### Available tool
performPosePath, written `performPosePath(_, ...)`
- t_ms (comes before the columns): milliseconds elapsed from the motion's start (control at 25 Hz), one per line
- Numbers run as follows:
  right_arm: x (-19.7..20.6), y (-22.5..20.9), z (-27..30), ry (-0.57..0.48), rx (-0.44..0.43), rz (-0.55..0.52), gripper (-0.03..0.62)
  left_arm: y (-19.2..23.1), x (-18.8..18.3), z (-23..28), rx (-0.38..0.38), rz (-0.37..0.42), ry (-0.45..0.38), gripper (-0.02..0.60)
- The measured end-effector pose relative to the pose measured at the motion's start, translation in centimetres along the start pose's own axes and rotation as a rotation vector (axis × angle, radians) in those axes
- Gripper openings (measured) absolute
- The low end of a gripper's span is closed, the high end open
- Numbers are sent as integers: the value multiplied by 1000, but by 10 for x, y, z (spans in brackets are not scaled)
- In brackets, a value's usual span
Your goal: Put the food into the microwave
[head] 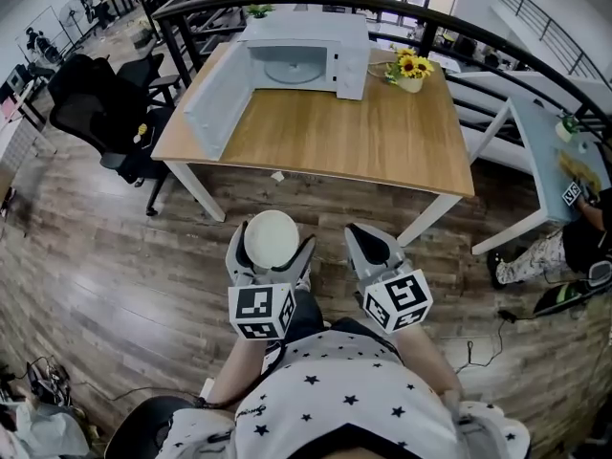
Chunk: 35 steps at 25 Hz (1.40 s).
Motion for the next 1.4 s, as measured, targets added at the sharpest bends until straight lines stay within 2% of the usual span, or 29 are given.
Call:
performPosePath(480, -6, -49, 67, 11, 16, 0, 6, 29, -1, 80, 20, -3, 2, 529)
performPosePath(920, -34, -107, 159, 30, 37, -5, 6, 70, -17, 182, 52, -6, 9, 529)
performPosePath(1400, -66, -139, 255, 35, 61, -8, 5, 126, -42, 273, 95, 0, 10, 529)
Point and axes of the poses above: the fingertips, and each gripper's own axes: z forward along the fingers, y to its left, x out of its underside, the point moved 1 cm from there along -z, backward along the fingers, and after that the axes turned 8 degrees about z, right-handed, at the moved point
